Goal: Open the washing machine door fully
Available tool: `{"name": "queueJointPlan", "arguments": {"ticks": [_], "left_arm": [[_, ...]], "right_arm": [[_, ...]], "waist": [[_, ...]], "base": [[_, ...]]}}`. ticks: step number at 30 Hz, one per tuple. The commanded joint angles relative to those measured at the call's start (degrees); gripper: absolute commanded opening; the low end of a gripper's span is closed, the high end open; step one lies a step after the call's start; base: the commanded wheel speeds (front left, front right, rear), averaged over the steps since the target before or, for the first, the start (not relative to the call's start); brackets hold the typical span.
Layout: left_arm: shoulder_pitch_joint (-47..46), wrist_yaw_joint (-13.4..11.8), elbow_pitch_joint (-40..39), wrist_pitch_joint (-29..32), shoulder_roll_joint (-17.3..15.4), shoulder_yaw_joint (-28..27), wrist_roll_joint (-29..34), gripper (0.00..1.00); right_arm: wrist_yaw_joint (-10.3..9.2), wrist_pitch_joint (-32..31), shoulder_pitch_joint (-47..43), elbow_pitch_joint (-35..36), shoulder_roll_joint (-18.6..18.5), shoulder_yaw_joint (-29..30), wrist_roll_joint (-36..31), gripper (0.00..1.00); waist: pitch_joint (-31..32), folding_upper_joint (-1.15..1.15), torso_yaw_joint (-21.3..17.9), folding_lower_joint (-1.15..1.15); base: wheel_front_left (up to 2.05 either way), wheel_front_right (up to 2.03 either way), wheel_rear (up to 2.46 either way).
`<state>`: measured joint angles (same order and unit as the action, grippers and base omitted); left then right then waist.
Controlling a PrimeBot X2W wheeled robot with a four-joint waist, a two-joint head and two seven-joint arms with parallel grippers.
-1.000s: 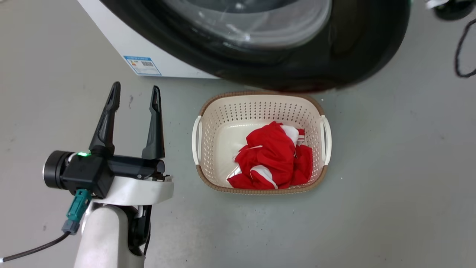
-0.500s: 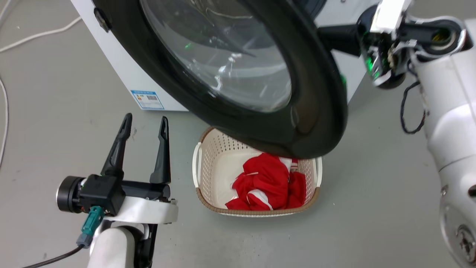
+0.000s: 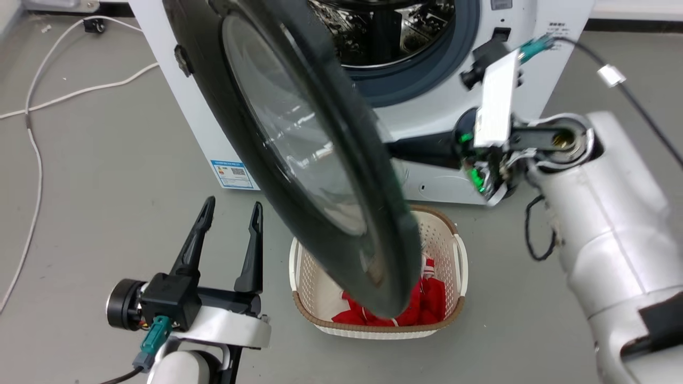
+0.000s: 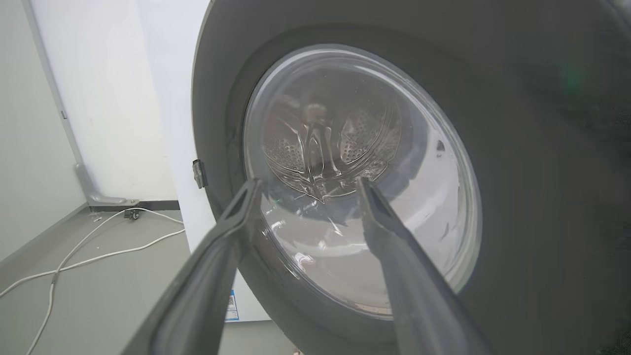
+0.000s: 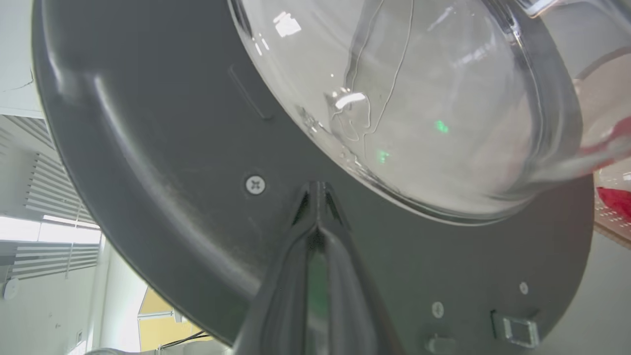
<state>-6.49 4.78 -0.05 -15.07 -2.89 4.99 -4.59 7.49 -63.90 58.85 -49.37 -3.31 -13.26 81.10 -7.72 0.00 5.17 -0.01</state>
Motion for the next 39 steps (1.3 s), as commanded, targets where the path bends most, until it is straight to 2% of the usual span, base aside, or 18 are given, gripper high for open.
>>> {"name": "queueJointPlan", "arguments": {"ticks": [1, 6, 10, 15, 19, 28, 29, 30, 31, 32, 39], "left_arm": [[0.8, -0.3, 0.3, -0.1, 0.0, 0.2, -0.5, 1.0], [1.5, -0.6, 0.6, -0.1, 0.0, 0.9, -0.8, 1.0], [1.7, -0.9, 0.5, -0.1, 0.0, 0.9, -0.9, 1.0], [2.3, -1.4, 0.7, -0.1, 0.0, 0.4, -1.0, 1.0], [2.8, -1.4, 1.1, -0.1, 0.0, -0.4, -1.0, 1.0], [4.9, -1.2, 1.8, -0.1, 0.0, -2.8, -0.5, 1.0], [5.2, -1.2, 1.9, -0.1, 0.0, -3.1, -0.3, 1.0], [5.5, -1.2, 1.9, -0.1, 0.0, -3.3, -0.1, 1.0], [5.6, -1.2, 2.0, -0.1, 0.0, -3.6, 0.0, 1.0], [5.8, -1.1, 2.0, -0.1, 0.0, -3.8, 0.0, 1.0], [6.6, -1.0, 2.6, -0.1, 0.0, -4.4, 0.2, 1.0]], "right_arm": [[0.0, 1.1, -2.2, 1.7, 0.7, -2.2, 2.1, 0.0], [0.0, 5.8, -5.8, 5.3, 0.6, -9.4, 7.0, 0.0], [0.0, 12.3, -7.3, 7.4, 0.5, -11.6, 9.5, 0.0], [0.0, 26.4, -10.4, 9.8, 0.3, -9.4, 7.7, 0.0], [0.0, 36.3, -15.0, 12.0, -1.7, -5.8, 6.1, 0.0], [0.0, 52.2, -32.3, 21.8, -5.5, -0.3, 2.7, 0.0], [0.0, 54.3, -34.4, 23.1, -5.6, 0.2, 2.0, 0.18], [0.0, 56.2, -36.4, 24.3, -5.7, 0.6, 1.2, 0.59], [0.0, 58.0, -38.0, 25.4, -6.0, 0.9, 0.1, 0.85], [0.0, 60.3, -39.8, 26.5, -6.3, 1.4, -1.1, 1.0], [0.0, 75.2, -48.9, 29.8, -6.8, 3.6, -15.7, 1.0]], "waist": [[0.7, 0.0, 0.4, 0.01], [1.4, 0.0, 0.8, 0.01], [1.8, 0.0, 0.7, 0.01], [2.5, 0.0, -0.1, 0.01], [3.6, 0.0, -1.0, 0.01], [6.3, 0.0, -3.2, 0.01], [6.6, 0.0, -3.5, 0.01], [6.7, 0.0, -3.8, 0.01], [6.8, 0.0, -4.0, 0.01], [7.0, 0.0, -4.2, 0.01], [7.9, 0.0, -4.7, 0.01]], "base": [[0.0, 0.0, 0.0], [0.0, 0.0, 0.0], [0.0, 0.0, 0.0], [0.0, 0.0, 0.0], [0.0, 0.0, 0.0], [0.0, 0.0, 0.0], [0.0, 0.0, 0.0], [0.0, 0.0, 0.0], [0.0, 0.0, 0.0], [0.0, 0.0, 0.0], [0.0, 0.0, 0.0]]}}
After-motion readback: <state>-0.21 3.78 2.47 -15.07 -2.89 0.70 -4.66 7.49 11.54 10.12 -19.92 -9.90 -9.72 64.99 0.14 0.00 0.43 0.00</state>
